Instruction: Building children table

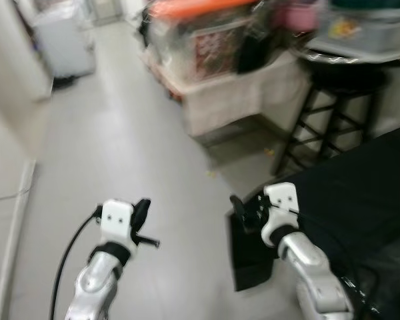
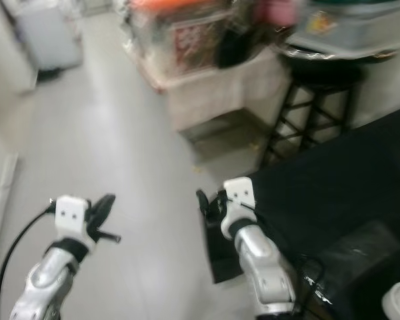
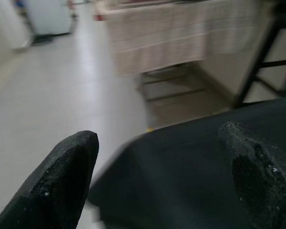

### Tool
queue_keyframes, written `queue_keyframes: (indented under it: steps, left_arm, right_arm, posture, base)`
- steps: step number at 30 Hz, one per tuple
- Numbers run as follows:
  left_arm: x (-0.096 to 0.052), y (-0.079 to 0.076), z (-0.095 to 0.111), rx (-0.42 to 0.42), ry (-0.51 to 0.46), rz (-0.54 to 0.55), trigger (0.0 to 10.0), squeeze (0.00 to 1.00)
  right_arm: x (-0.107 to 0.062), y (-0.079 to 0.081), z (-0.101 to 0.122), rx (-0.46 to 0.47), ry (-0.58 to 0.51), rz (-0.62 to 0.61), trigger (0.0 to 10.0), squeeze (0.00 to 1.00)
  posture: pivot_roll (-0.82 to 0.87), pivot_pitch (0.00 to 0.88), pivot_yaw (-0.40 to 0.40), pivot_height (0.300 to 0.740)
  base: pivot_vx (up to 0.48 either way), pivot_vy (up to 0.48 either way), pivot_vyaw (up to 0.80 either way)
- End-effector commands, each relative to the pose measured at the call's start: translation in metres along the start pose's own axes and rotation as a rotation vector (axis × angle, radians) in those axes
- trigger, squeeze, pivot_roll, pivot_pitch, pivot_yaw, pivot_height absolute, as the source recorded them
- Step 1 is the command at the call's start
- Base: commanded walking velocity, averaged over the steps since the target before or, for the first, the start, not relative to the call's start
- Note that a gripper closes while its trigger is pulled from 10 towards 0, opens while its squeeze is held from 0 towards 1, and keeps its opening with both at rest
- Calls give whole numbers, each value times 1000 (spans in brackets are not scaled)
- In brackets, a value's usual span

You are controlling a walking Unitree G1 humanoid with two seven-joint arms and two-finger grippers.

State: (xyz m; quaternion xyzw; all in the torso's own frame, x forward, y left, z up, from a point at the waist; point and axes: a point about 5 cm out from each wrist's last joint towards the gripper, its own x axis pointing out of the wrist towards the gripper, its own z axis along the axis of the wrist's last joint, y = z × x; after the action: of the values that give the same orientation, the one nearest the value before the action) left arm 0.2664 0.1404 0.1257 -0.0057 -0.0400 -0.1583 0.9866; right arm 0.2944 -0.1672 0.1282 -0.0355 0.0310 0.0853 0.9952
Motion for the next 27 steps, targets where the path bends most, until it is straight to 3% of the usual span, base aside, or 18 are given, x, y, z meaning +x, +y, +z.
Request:
queue_keyframes:
  steps: [1,21,27]
  left_arm:
    - [-9,12,-7,9,38,40,10000,0]
    - [-8,13,-6,14,30,48,10000,0]
    - [-8,13,-6,17,32,50,10000,0]
  right_arm:
    - [2,15,-1,24,3,50,10000,0]
    - [3,20,3,-53,-16,81,10000,0]
    - [3,25,7,-127,-48,109,10000,0]
  posture:
    - [-37,94,68,740]
    - [-39,91,50,740]
    - [-44,90,43,740]
  base:
    - [0,0,-800]
    - [0,0,-800]
    - [0,0,-800]
